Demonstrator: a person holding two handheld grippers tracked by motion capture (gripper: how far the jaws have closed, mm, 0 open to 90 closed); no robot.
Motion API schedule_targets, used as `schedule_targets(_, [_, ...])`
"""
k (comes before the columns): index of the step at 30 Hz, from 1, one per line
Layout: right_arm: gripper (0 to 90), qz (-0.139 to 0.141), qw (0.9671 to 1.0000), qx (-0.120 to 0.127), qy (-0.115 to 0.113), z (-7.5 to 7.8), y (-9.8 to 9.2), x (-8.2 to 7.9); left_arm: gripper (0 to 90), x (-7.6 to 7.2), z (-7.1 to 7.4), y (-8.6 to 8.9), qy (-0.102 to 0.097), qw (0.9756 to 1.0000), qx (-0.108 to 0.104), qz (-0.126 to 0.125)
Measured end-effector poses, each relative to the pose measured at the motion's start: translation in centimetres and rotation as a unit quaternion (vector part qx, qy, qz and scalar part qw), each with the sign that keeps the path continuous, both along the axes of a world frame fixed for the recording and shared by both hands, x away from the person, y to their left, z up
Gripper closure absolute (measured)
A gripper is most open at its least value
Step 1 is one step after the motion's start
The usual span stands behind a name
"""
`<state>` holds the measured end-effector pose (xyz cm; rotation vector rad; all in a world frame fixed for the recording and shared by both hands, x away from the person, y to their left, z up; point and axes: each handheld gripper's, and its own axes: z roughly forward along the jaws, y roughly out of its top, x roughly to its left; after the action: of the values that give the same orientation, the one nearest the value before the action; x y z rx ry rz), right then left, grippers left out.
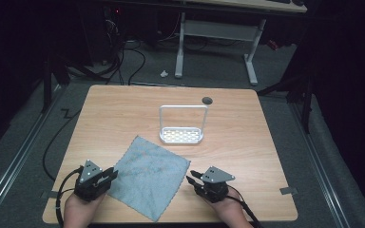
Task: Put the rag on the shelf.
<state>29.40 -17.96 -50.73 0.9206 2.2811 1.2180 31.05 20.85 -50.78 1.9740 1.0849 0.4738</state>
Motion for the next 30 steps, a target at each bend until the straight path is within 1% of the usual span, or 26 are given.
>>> schedule_targets(1, [76.0, 0.0, 1.0, 0.0, 0.0, 0.0, 0.0, 0.0, 80.3, 0.0, 0.0, 0.0, 0.0, 1.0, 0.0, 0.0])
schedule_targets(2, [78.5, 0.004, 1.0, -0.001, 0.008, 0.1, 0.4, 0.0, 80.3, 0.1, -0.4, 0.0, 0.012, 0.9999, -0.001, -0.003])
schedule_targets(3, [81.1, 0.014, 0.9998, -0.008, 0.014, -0.1, 1.0, 0.2, 83.8, 0.0, -0.9, 0.0, 0.021, 0.9996, 0.014, -0.009])
schedule_targets(4, [83.8, 0.015, 0.9996, -0.018, 0.016, -0.2, 1.3, 0.2, 84.4, 0.0, -0.9, 0.0, 0.021, 0.9996, 0.014, -0.009])
schedule_targets(5, [86.6, 0.017, 0.9993, -0.029, 0.015, -0.4, 1.6, 0.2, 85.3, 0.0, -1.2, -0.1, 0.023, 0.9994, 0.023, -0.01])
schedule_targets(6, [90.0, 0.022, 0.9989, -0.037, 0.018, -0.6, 1.9, 0.3, 86.3, 0.0, -1.5, 0.0, 0.028, 0.9989, 0.034, -0.013])
schedule_targets(8, [90.0, 0.032, 0.9977, -0.052, 0.028, -0.9, 2.5, 0.5, 88.9, 0.0, -1.6, 0.1, 0.028, 0.9989, 0.035, -0.012])
schedule_targets(10, [90.0, 0.039, 0.9971, -0.055, 0.035, -1.2, 3.1, 0.6, 89.7, 0.2, -1.5, 0.5, 0.028, 0.9991, 0.031, -0.006])
schedule_targets(11, [90.0, 0.04, 0.9968, -0.058, 0.038, -1.3, 3.4, 0.7, 89.8, 0.2, -1.5, 0.5, 0.028, 0.9991, 0.031, -0.006])
schedule_targets(13, [90.0, 0.044, 0.9962, -0.061, 0.044, -1.5, 4.0, 0.9, 89.8, 0.3, -1.5, 0.7, 0.03, 0.9993, 0.023, -0.006])
schedule_targets(15, [90.0, 0.046, 0.9955, -0.067, 0.047, -1.5, 4.5, 1.0, 89.8, 0.3, -1.6, 0.5, 0.031, 0.9991, 0.028, -0.009])
schedule_targets(18, [90.0, 0.051, 0.994, -0.083, 0.05, -1.7, 5.1, 1.3, 89.8, 0.4, -1.7, 0.3, 0.035, 0.9988, 0.03, -0.014])
schedule_targets(19, [90.0, 0.051, 0.9933, -0.087, 0.057, -1.8, 5.2, 1.4, 89.8, 0.4, -1.8, 0.2, 0.036, 0.9987, 0.033, -0.015])
schedule_targets(20, [90.0, 0.05, 0.9928, -0.091, 0.059, -1.9, 5.3, 1.5, 89.8, 0.4, -1.9, 0.1, 0.043, 0.9982, 0.035, -0.021])
schedule_targets(21, [90.0, 0.051, 0.993, -0.089, 0.058, -1.9, 5.3, 1.5, 89.8, 0.4, -1.9, 0.1, 0.043, 0.9982, 0.035, -0.021])
schedule_targets(22, [90.0, 0.051, 0.993, -0.089, 0.059, -1.9, 5.3, 1.5, 89.8, 0.4, -2.0, 0.1, 0.051, 0.9978, 0.034, -0.027])
schedule_targets(26, [90.0, 0.049, 0.9927, -0.092, 0.059, -1.9, 5.2, 1.4, 89.8, -0.2, -2.0, -0.4, 0.052, 0.9968, 0.04, -0.045])
schedule_targets(30, [90.0, 0.048, 0.9927, -0.093, 0.06, -1.9, 4.8, 1.3, 89.8, -0.6, -1.9, -0.8, 0.053, 0.996, 0.04, -0.059])
